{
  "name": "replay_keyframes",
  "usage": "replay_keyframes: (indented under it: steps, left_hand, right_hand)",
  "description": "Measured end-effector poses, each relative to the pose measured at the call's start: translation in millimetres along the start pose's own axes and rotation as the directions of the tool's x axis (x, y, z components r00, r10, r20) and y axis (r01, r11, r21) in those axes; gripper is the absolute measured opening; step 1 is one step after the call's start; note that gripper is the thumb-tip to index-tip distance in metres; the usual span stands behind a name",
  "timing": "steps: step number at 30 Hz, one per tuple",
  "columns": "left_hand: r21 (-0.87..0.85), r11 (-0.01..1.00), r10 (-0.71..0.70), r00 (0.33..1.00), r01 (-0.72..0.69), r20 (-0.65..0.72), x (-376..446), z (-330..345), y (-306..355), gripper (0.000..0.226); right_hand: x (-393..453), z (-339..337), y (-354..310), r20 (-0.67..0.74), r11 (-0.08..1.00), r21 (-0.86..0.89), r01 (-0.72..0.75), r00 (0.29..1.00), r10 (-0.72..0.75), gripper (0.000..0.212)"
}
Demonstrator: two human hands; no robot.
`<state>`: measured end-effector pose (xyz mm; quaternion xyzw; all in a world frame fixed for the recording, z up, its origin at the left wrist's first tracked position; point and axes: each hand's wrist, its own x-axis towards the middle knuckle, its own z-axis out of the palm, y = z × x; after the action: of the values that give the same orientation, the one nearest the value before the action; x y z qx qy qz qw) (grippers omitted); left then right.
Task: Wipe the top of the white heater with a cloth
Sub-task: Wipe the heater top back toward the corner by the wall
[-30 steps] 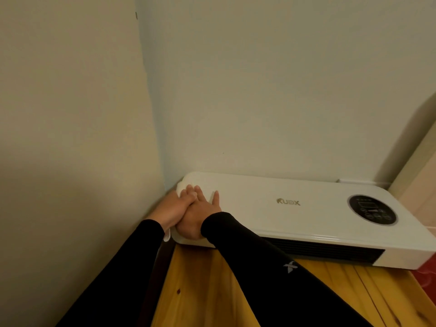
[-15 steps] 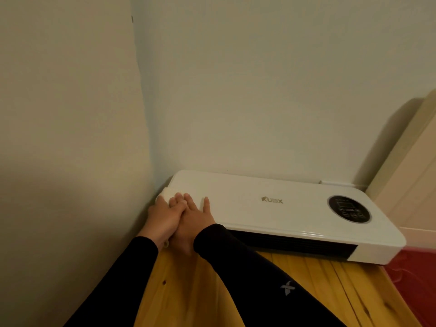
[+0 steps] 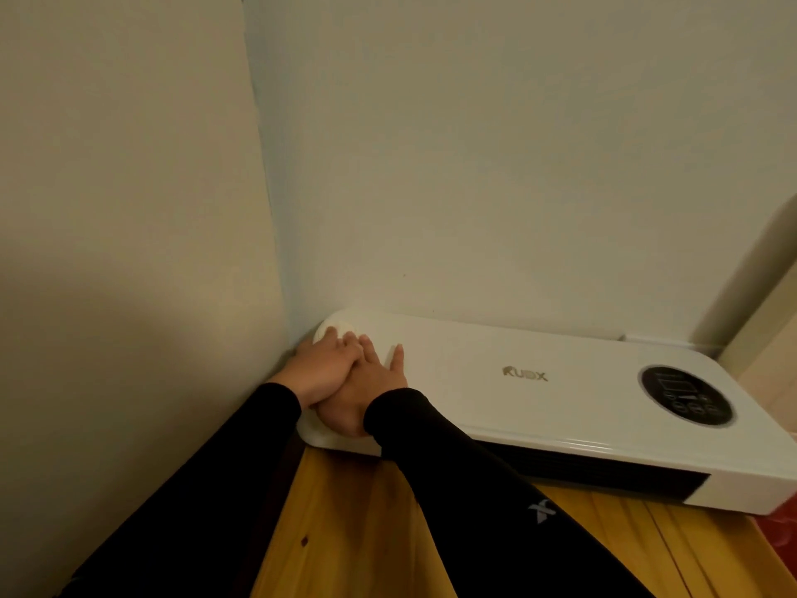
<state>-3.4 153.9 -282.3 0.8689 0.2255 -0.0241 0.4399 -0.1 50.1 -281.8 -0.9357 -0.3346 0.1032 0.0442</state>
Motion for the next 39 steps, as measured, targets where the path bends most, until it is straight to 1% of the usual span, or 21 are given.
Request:
replay_keyframes:
  steps: [4,7,10,17,21,25,28,33,37,39]
  left_hand:
    - [0.054,0.997,0.056,0.998,-0.057,0.023,23,-1,6,0.071]
    - [0.03,0.997,0.074,0.997,-0.074,0.016,36,-1,11,0.063]
    - [0.047,0.996,0.077,0.997,-0.077,0.008,46,-1,14,0.058]
    - [0.077,0.991,0.108,0.994,-0.109,0.022,51,-4,15,0.06]
    - [0.087,0.982,0.164,0.986,-0.166,0.024,38,-9,7,0.055]
    - [0.077,0.972,0.22,0.975,-0.221,0.026,19,-16,-4,0.048]
    - [0.125,0.961,0.244,0.969,-0.247,0.035,4,-20,-15,0.046]
    - [0.211,0.934,0.294,0.956,-0.289,0.007,-31,-15,-21,0.045]
    - [0.264,0.912,0.315,0.948,-0.315,0.043,-55,-13,-28,0.046]
    - [0.325,0.884,0.333,0.941,-0.335,0.065,-66,-12,-33,0.048]
  right_hand:
    - [16,-7,11,0.012,0.999,0.024,-0.034,0.999,0.034,0.083]
    - [28,-7,16,0.001,0.998,0.037,-0.044,0.999,0.044,0.081]
    - [38,-8,21,0.0,0.997,0.047,-0.058,0.998,0.058,0.08]
    - [41,-14,24,0.015,0.996,0.069,-0.065,0.998,0.064,0.081]
    - [35,-15,21,0.019,0.994,0.072,-0.081,0.997,0.079,0.082]
    - [20,-11,18,-0.028,0.993,0.091,-0.079,0.996,0.082,0.08]
    - [4,-9,15,-0.035,0.994,0.077,-0.083,0.996,0.086,0.079]
    - [-25,-7,8,-0.008,0.994,0.065,-0.091,0.996,0.091,0.079]
    - [-51,-4,9,-0.013,0.995,0.046,-0.088,0.996,0.089,0.081]
    - [-61,-3,12,-0.012,0.996,0.011,-0.089,0.996,0.089,0.081]
